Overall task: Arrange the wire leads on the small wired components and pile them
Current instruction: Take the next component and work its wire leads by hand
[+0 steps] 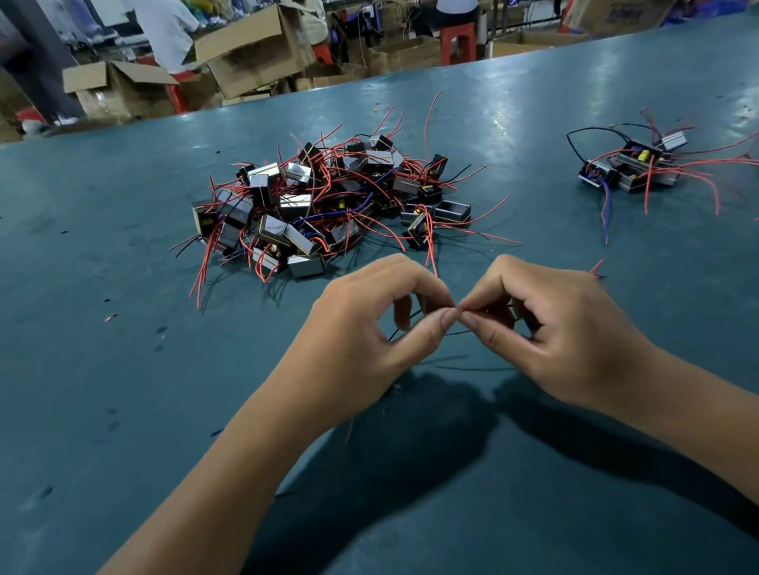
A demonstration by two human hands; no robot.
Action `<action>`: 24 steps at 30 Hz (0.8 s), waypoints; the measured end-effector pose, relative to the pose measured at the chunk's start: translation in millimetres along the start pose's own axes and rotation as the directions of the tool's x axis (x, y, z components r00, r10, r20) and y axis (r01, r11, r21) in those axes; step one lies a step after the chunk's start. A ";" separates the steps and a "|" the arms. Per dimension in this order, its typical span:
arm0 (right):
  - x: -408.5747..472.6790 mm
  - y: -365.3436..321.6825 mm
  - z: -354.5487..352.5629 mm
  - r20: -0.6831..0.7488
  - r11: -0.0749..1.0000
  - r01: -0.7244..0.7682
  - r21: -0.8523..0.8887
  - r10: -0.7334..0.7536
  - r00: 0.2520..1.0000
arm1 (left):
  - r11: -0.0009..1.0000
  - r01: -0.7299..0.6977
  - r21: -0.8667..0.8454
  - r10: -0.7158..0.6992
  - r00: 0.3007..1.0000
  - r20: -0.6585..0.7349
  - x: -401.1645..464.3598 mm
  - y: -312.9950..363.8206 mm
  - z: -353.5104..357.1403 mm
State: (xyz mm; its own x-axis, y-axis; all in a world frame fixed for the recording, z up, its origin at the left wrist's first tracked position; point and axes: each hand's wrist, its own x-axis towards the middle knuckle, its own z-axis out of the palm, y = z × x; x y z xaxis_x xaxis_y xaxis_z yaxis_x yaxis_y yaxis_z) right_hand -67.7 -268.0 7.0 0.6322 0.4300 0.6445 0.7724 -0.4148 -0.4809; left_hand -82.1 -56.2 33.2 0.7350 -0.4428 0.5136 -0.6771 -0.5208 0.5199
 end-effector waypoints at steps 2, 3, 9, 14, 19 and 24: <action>0.1 -0.5 0.1 -0.025 0.999 0.028 -0.040 -0.029 0.999 | 0.998 0.023 -0.058 -0.024 0.999 -0.023 0.0 3.5 1.8; 0.2 -0.7 0.3 -0.031 0.997 0.041 -0.062 -0.043 0.999 | 0.996 0.035 -0.081 -0.038 0.999 -0.028 -0.2 4.6 2.4; 1.5 0.7 -1.4 -0.059 0.991 0.075 -0.110 -0.082 0.995 | 0.996 0.050 -0.074 -0.054 0.997 -0.056 -0.7 4.3 2.6; 1.0 -0.2 -2.2 -0.052 0.990 0.070 -0.119 -0.077 0.996 | 0.990 -0.041 0.132 0.050 0.996 -0.072 -0.9 2.5 2.6; 0.8 0.1 -2.7 -0.035 0.990 0.075 -0.117 -0.080 0.996 | 0.926 -0.169 0.336 0.203 0.977 -0.069 0.0 1.2 -0.9; 0.9 -0.1 -2.3 -0.019 0.989 0.077 -0.130 -0.080 0.997 | 0.865 -0.238 0.442 0.282 0.959 -0.037 1.0 2.0 -2.4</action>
State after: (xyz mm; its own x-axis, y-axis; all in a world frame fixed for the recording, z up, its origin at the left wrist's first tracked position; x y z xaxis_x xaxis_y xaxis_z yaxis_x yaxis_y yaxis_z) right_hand -67.4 -269.4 9.0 0.5673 0.4466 0.6920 0.8043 -0.4811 -0.3488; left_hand -82.8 -55.9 36.4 0.5119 -0.5446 0.6643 -0.7441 -0.6675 0.0262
